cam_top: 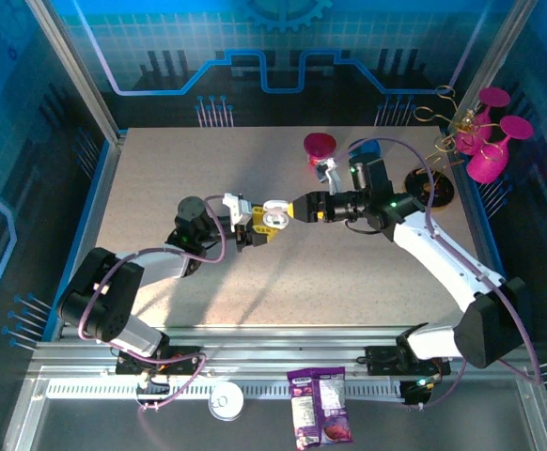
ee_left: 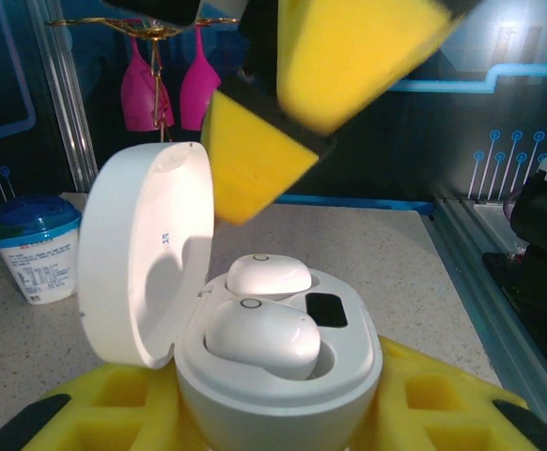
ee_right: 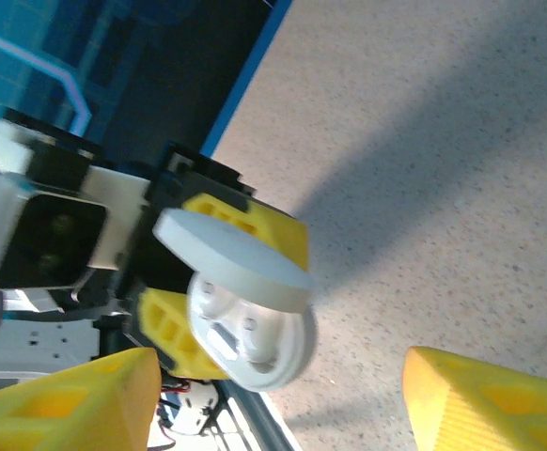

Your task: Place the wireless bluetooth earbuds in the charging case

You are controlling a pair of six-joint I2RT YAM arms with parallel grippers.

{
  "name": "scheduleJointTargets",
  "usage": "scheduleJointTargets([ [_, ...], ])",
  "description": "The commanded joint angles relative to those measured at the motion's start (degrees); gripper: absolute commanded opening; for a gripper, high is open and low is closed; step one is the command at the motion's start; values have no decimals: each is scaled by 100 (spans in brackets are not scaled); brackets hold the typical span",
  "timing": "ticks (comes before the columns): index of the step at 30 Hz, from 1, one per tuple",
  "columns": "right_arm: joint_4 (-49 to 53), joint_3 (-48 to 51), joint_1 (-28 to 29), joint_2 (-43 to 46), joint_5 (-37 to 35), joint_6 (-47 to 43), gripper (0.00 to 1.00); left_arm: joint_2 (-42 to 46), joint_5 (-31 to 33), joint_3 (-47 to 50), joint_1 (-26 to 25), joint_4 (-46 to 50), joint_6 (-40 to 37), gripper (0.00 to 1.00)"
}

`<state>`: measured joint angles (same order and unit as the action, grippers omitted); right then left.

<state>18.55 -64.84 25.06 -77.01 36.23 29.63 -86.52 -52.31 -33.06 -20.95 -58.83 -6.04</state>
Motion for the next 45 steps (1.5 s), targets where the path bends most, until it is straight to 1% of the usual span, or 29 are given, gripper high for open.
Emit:
scheduleJointTargets([
  [1,-546,-113,-36,29,306,235,72,171,-7,80,-14,142,-288,22],
  [5,-401,-440,-36,-367,84,319,72,184,-24,63,-38,146,-366,23],
  [8,-180,-676,-5,-686,-154,320,76,209,-42,69,-45,121,-397,23],
  [13,340,-985,147,-988,-516,-13,80,345,-3,107,-50,298,-499,23],
  [22,866,-583,411,-686,-561,-573,81,430,149,150,-49,249,-416,23],
  [25,925,-410,422,-477,-547,-606,82,428,182,150,-49,249,-418,23],
  [27,753,-254,362,-289,-453,-436,82,410,195,142,-47,211,-409,23],
  [29,225,6,206,-123,-54,36,81,370,203,142,-48,52,-323,23],
  [31,-722,418,58,5,536,802,81,325,219,151,-48,-157,-212,23],
  [34,-2154,940,8,15,1130,1962,80,298,275,142,-48,-399,-108,23],
  [35,-2568,1078,14,-12,1224,2318,79,286,286,133,-48,-433,-98,23],
  [40,-5379,1836,51,-421,1422,4374,74,301,318,107,-67,-568,-46,23],
  [43,-6654,2065,127,-805,1381,5288,69,310,333,100,-73,-579,-44,23],
  [45,-7209,2156,206,-1087,1380,5687,68,318,376,107,-79,-582,-54,23],
])
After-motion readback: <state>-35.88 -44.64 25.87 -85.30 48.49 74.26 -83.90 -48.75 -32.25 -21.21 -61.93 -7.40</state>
